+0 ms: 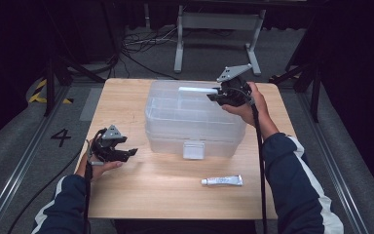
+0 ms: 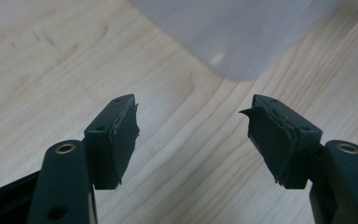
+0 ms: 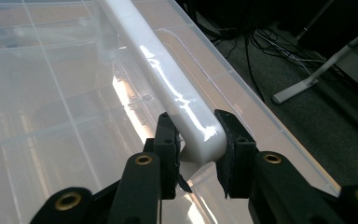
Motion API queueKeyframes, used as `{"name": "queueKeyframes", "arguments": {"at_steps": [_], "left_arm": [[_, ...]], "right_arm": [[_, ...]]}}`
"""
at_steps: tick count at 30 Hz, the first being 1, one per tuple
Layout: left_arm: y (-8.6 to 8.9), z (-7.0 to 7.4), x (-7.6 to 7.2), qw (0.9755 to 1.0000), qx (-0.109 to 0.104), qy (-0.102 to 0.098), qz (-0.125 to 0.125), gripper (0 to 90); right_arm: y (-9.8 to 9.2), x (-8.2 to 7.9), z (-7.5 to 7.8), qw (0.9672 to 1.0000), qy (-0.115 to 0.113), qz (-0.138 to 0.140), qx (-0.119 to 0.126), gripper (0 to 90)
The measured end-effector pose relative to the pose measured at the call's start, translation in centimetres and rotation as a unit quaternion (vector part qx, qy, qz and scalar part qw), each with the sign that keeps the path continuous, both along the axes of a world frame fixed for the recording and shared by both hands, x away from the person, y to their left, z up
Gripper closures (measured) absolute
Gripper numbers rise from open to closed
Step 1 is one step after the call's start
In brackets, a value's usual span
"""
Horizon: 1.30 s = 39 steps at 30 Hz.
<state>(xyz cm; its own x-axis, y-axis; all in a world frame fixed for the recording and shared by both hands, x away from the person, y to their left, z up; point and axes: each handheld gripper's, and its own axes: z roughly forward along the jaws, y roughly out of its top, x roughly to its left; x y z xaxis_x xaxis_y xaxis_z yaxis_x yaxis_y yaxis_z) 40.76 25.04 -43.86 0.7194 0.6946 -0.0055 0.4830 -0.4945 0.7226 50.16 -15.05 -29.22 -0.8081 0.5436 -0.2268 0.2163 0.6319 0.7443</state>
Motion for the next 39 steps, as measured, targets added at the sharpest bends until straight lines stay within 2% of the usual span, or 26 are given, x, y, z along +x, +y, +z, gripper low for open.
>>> {"name": "queueKeyframes", "arguments": {"at_steps": [2, 3, 5, 7, 10, 11, 15, 17, 20, 21, 29, 39], "left_arm": [[-0.1, 0.2, 0.0, 1.0000, 0.000, -0.005, 0.000, 39.0], [-0.2, 0.7, -0.1, 0.9999, -0.013, -0.009, -0.002, 39.0], [-0.3, 1.5, -0.2, 0.9995, -0.020, -0.023, -0.006, 47.8], [-0.4, 1.8, -0.2, 0.9994, -0.025, -0.025, -0.006, 49.6], [-0.9, 2.7, -0.3, 0.9988, -0.035, -0.030, -0.014, 58.0], [-1.2, 3.0, -0.4, 0.9984, -0.039, -0.038, -0.016, 62.3], [-2.0, 3.5, -0.5, 0.9977, -0.043, -0.046, -0.026, 69.9], [-2.2, 3.6, -0.3, 0.9977, -0.041, -0.047, -0.025, 72.3], [-2.3, 3.6, -0.1, 0.9968, -0.057, -0.047, -0.029, 75.9], [-2.5, 3.7, -0.1, 0.9967, -0.055, -0.049, -0.034, 78.1], [-3.5, 3.9, 0.3, 0.9947, -0.064, -0.067, -0.046, 86.8], [-3.7, 3.9, 0.6, 0.9928, -0.077, -0.082, -0.041, 89.9]], "right_arm": [[0.0, 0.1, 0.1, 1.0000, 0.001, 0.000, -0.002, 72.0], [0.0, 0.1, 0.1, 1.0000, 0.001, 0.000, -0.002, 72.0], [0.0, 0.3, 0.3, 1.0000, 0.004, -0.002, -0.003, 72.0], [0.1, 0.3, 0.3, 1.0000, 0.005, -0.003, -0.004, 72.0], [0.1, 0.4, 0.5, 1.0000, 0.007, -0.004, -0.005, 71.9], [0.1, 0.6, 0.6, 0.9999, 0.008, -0.007, -0.004, 71.8], [0.1, 0.8, 0.7, 0.9999, 0.012, -0.007, -0.004, 71.7], [0.1, 0.8, 0.8, 0.9999, 0.013, -0.007, -0.003, 71.6], [0.1, 1.0, 0.9, 0.9999, 0.012, -0.009, -0.001, 71.5], [0.1, 1.1, 1.0, 0.9999, 0.013, -0.009, 0.000, 71.5], [0.0, 1.3, 1.1, 0.9998, 0.015, -0.008, 0.004, 71.5], [0.0, 1.3, 1.2, 0.9999, 0.012, -0.010, 0.001, 71.4]]}}
